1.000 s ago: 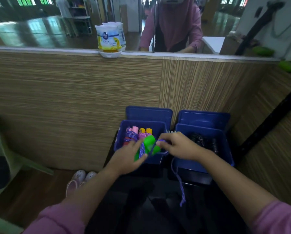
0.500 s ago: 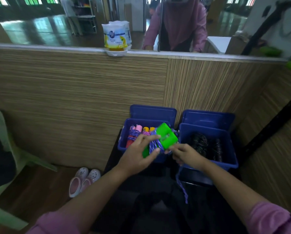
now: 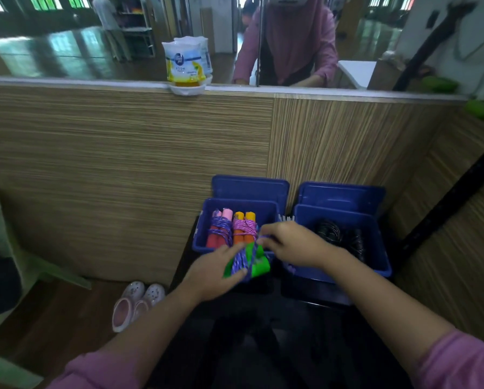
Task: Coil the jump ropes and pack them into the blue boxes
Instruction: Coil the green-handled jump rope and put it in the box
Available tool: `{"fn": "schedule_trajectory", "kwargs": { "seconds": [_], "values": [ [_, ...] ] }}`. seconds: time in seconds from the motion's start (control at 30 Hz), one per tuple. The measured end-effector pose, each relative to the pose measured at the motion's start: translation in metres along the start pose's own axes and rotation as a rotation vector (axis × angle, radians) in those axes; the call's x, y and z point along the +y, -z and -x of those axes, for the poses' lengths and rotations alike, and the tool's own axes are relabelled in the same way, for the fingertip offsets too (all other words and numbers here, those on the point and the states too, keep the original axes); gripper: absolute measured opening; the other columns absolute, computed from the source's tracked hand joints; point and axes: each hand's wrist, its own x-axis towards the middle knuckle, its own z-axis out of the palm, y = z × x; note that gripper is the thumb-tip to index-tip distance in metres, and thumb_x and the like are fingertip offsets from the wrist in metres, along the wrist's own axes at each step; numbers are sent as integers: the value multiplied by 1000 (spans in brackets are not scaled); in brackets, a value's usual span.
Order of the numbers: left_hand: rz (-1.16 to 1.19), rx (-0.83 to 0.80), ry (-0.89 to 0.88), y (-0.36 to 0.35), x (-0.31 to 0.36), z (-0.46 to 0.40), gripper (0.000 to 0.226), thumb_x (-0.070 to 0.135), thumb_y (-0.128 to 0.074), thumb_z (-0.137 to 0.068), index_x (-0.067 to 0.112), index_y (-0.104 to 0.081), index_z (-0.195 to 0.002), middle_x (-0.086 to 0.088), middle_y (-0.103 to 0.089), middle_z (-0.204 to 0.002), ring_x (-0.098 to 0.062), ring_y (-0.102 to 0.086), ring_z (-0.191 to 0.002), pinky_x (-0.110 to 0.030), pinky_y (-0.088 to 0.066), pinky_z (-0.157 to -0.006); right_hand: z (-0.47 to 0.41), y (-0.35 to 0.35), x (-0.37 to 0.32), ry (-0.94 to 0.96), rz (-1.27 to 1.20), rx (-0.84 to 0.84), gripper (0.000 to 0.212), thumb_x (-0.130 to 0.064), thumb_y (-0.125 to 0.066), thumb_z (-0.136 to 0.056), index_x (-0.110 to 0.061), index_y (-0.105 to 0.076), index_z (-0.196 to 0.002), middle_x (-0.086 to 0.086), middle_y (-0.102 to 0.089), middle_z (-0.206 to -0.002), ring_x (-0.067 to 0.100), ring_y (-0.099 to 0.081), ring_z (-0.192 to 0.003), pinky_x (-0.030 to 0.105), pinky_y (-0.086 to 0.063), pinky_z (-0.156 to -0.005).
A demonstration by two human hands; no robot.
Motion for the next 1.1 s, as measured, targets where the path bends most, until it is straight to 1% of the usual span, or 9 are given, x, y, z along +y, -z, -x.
{"fn": "schedule_trajectory", "kwargs": {
  "seconds": [0.17, 0.3, 0.37, 0.47, 0.6, 0.7, 0.83, 1.0, 1.1],
  "values": [
    [132, -45, -215, 6, 25, 23, 81, 73, -52, -78, 41, -25, -147, 5, -54, -118, -11, -53, -110, -29, -43, -95, 0, 1, 40, -90, -117, -95, 20, -33, -61, -91, -14, -67, -90, 0, -68, -85, 11, -59, -78, 29, -46, -75],
    [408, 118, -180, 15, 32, 26, 76, 55, -74, -73, 50, -34, -137, 22, -53, -120, 6, -53, -110, -17, -41, -95, 10, -8, 52, -217, -386, 5, 19, -25, -61, -91, -21, -62, -73, -19, -57, -56, -6, -49, -55, 11, -36, -57],
    [503, 254, -104, 17, 32, 20, 73, 53, -74, -72, 51, -37, -135, 22, -55, -122, 6, -55, -110, -19, -43, -95, 15, -20, 51, -264, -436, 16, 32, -19, -55, -95, -26, -57, -64, -15, -51, -49, -4, -45, -47, 13, -34, -52],
    [507, 378, 74, 20, 33, 8, 71, 62, -65, -70, 59, -34, -134, 21, -58, -124, 3, -56, -109, -22, -46, -92, 18, -42, 42, -354, -549, 45, 28, -19, -56, -95, -19, -66, -69, -7, -49, -53, 5, -43, -41, 22, -40, -46],
    [330, 345, 242, 15, 29, -2, 67, 63, -61, -77, 61, -27, -134, 18, -53, -113, -10, -58, -101, -34, -51, -83, 10, -60, 21, -369, -365, 113, 17, -16, -60, -91, -5, -67, -81, 5, -62, -58, 21, -66, -55, 27, -50, -58],
    [237, 295, 383, 5, 26, -9, 68, 63, -57, -81, 54, -24, -140, 9, -52, -120, -19, -58, -106, -36, -50, -82, 7, -67, 5, -269, -275, 221, 20, -7, -61, -84, -13, -66, -102, 13, -67, -71, 28, -67, -71, 33, -53, -71],
    [200, 223, 406, -4, 30, -13, 70, 65, -54, -83, 51, -21, -143, 6, -49, -133, -23, -57, -114, -37, -47, -86, 5, -65, -2, -207, -224, 174, 10, -13, -62, -84, -8, -71, -85, 11, -71, -73, 24, -68, -70, 35, -52, -70],
    [264, 159, 341, -6, 27, -10, 65, 66, -50, -85, 50, -23, -142, 10, -48, -140, -21, -55, -118, -37, -47, -89, 11, -46, 4, -297, -829, 154, 15, 3, -56, -87, 3, -71, -87, 19, -69, -77, 23, -71, -72, 31, -59, -72],
    [257, 149, 313, -6, 31, -7, 62, 64, -51, -85, 50, -26, -140, 11, -50, -139, -21, -55, -119, -37, -47, -88, 13, -41, 15, -250, -864, 33, 17, 5, -63, -83, -5, -72, -93, 21, -69, -85, 27, -70, -82, 34, -58, -82]
  ]
}}
